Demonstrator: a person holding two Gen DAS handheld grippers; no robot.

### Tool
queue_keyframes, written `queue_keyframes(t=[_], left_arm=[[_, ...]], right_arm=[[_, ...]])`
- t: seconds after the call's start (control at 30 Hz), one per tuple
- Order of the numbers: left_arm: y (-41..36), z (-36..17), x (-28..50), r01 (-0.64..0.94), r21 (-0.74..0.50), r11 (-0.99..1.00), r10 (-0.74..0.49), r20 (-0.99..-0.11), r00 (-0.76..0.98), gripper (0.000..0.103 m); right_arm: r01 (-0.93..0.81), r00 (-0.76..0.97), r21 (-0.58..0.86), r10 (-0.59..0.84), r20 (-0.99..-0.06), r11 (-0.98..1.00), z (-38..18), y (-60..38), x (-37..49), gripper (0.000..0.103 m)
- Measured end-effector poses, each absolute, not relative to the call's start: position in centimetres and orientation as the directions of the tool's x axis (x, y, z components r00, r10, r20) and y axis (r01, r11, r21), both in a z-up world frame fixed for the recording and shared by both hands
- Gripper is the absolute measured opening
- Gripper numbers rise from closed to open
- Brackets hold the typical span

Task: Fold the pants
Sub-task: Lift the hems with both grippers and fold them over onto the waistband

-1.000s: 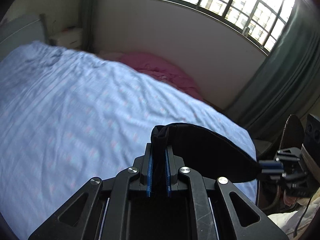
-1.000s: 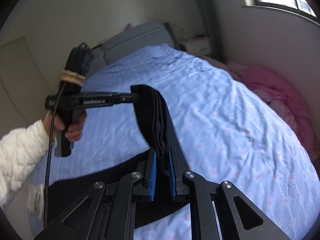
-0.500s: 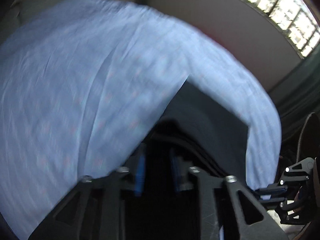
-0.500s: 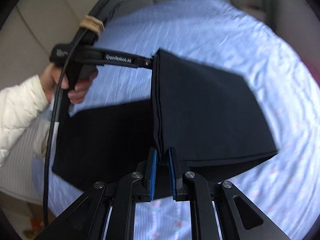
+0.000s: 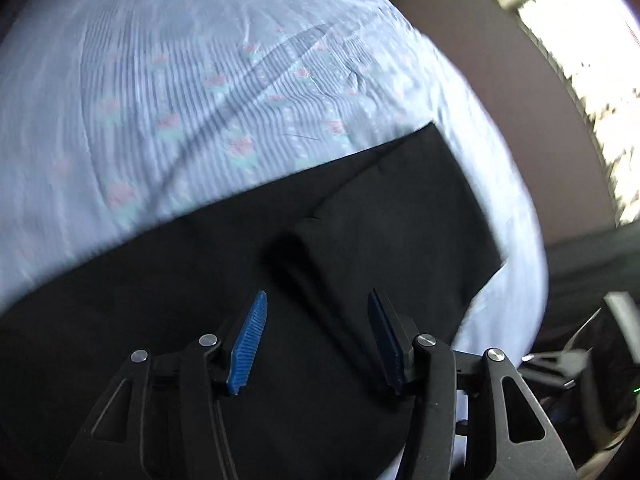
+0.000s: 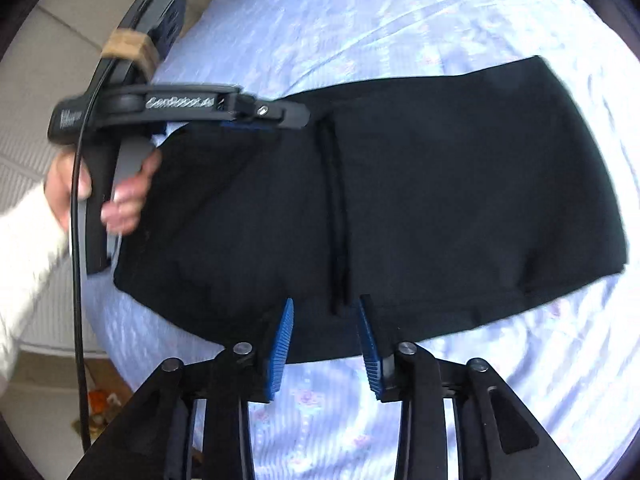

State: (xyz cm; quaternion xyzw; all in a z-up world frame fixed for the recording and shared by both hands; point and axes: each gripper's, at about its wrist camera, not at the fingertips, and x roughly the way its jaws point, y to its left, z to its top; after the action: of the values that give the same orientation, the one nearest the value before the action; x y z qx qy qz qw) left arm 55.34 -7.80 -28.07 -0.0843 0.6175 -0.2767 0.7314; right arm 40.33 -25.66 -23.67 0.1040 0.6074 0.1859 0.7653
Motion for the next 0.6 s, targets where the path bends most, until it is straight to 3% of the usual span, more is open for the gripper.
queue_keyframes(t=[0.23,0.43,0.6], left_arm=[[-8.1,-31.1,53.1,0.034,-0.544,0.838,-0.544,-0.831,0.115,0.052],[-9.9,-32.5,52.7,0.0,-0.504,0.864,-0.5,-0.856,0.136,0.052],[-11.7,-32.7,52.6,-0.003,-0.468,0.884,-0.462,-0.872,0.161,0.044]], right_arm=[[-0.036,0.222,0.293,0.294,-0.93,0.955,-25.2,-31.5,42.1,0.037],[-0.024,0.191,0.285,0.284,-0.94,0.958,-27.8,-31.8,42.9,0.037],[-0.049,0.14,0.282,0.286,-0.948,0.958,-30.1,-29.8,42.7,0.037]])
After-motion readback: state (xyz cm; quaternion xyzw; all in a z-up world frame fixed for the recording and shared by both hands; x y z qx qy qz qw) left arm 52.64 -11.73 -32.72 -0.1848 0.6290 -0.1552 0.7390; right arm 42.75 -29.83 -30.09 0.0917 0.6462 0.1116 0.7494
